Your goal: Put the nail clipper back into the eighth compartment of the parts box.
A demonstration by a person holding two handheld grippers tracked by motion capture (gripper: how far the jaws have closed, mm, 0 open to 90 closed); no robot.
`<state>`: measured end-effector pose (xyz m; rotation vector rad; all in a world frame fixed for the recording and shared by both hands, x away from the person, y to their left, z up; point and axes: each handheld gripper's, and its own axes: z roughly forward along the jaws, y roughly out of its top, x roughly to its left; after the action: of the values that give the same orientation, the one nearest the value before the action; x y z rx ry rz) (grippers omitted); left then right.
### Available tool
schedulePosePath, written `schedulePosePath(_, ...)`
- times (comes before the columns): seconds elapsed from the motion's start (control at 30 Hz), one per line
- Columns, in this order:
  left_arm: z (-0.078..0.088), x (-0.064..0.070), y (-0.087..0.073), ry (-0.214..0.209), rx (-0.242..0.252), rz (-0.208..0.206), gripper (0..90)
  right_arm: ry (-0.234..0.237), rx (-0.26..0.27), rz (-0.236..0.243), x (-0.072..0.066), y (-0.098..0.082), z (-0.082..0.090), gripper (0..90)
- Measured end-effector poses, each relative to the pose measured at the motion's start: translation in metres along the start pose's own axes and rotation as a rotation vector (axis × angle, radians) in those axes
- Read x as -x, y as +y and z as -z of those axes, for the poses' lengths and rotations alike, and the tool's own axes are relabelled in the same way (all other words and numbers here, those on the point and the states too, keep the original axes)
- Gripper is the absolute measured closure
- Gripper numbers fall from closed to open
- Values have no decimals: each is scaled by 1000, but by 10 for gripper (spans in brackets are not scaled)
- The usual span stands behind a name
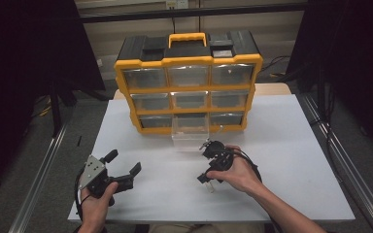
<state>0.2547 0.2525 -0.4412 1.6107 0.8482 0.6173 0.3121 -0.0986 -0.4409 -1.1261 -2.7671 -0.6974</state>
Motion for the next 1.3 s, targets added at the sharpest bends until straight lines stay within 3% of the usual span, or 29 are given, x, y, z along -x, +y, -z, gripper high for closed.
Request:
schedulePosePath(0.17,-1,-1,0,19,-1,8,45,-1,-24,-11,0,4,-4,428)
schedulePosePath(0.47,-1,0,0,23,1,7,45,8,-81,-23,-4,7,-11,562)
schedulePosePath(0.5,-1,0,0,25,4,9,45,-5,-80,0,-3,7,-11,573)
schedulePosePath(0.6,-1,0,0,26,4,16,45,-26,-69,-3,-5,8,-10,593)
schedulePosePath(0.73,-1,0,0,35,2,13,45,-27,-84,-3,-5,6,-12,613)
schedulePosePath(0.8,-1,-1,0,24,3,13,45,-5,-87,-19,-8,6,-13,641)
schedulePosePath(0.83,-1,-2,0,26,2,16,45,-20,-97,13,-7,5,-14,652)
schedulePosePath(0.93,-1,-2,0,25,2,15,45,-35,-107,31,-9,5,-15,666)
schedulePosePath(1.0,-1,-1,0,24,3,15,45,-29,-100,-1,-9,5,-16,716)
schedulePosePath(1.03,-1,-1,1,23,3,14,45,-39,-104,15,-6,5,-16,736)
schedulePosePath(1.07,-1,-1,1,32,2,14,45,-33,-106,-10,-7,6,-16,748)
schedulePosePath(1.1,-1,-1,0,23,5,15,45,-38,-106,8,-5,6,-16,754)
schedulePosePath(1.3,-2,-1,1,34,-3,-5,51,-31,-118,-6,-3,7,-17,765)
